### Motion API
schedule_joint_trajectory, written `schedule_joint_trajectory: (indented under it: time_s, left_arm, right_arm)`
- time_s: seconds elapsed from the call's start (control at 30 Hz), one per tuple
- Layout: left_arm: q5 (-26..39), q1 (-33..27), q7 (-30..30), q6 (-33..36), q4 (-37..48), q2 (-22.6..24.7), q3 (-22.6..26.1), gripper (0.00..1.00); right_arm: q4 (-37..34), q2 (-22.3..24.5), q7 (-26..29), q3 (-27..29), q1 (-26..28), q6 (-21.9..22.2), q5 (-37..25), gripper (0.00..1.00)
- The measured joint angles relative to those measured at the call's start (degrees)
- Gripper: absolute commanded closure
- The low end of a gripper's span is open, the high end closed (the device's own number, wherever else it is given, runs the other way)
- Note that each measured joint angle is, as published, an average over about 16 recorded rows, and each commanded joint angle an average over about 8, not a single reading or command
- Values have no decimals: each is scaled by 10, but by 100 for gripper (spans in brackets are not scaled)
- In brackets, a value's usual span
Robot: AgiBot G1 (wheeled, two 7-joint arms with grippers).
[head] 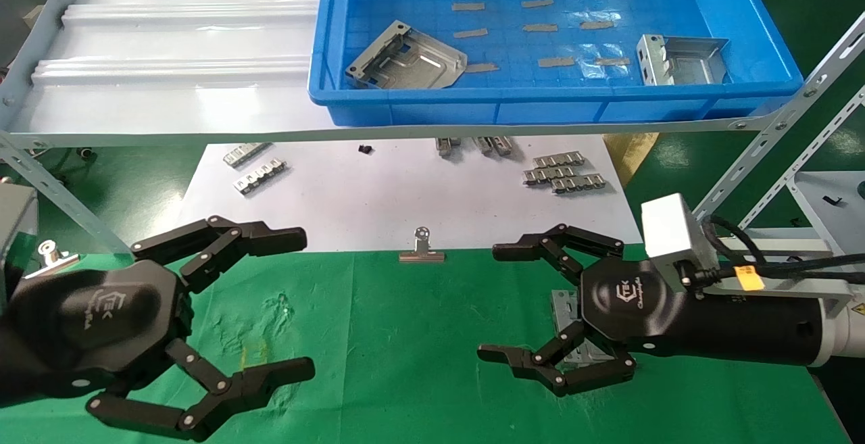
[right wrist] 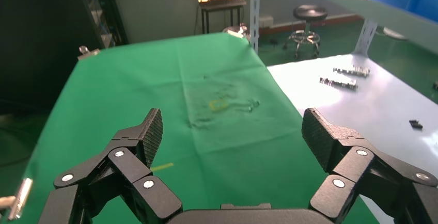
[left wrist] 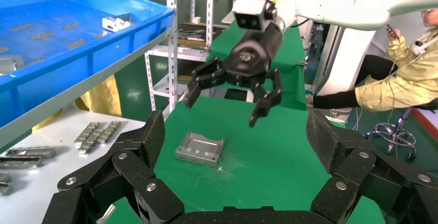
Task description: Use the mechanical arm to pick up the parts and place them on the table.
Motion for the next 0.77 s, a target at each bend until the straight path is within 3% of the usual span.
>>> schedule_joint_trajectory:
  time_s: [0.53, 0.77]
  left_arm:
    - [0, 0, 0, 0, 0, 0, 0, 0]
    - [0, 0, 0, 0, 0, 0, 0, 0]
  right_arm:
    - [183, 60, 102, 143, -115, 14, 52, 0]
    - [220, 73, 122, 172, -139, 17, 63, 0]
